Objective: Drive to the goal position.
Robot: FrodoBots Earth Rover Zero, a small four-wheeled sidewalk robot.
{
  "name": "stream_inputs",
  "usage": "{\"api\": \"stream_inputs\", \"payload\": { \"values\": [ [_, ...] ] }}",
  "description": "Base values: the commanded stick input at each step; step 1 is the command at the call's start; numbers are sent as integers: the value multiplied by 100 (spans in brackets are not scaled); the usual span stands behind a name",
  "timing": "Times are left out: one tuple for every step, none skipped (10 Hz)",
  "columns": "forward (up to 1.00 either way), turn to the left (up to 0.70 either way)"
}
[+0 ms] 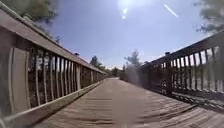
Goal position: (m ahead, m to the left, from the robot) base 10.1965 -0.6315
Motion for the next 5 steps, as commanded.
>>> {"api": "stream_inputs", "payload": {
  "values": [
    [70, 0],
    [70, 0],
    [70, 0],
    [70, 0],
    [70, 0]
  ]
}}
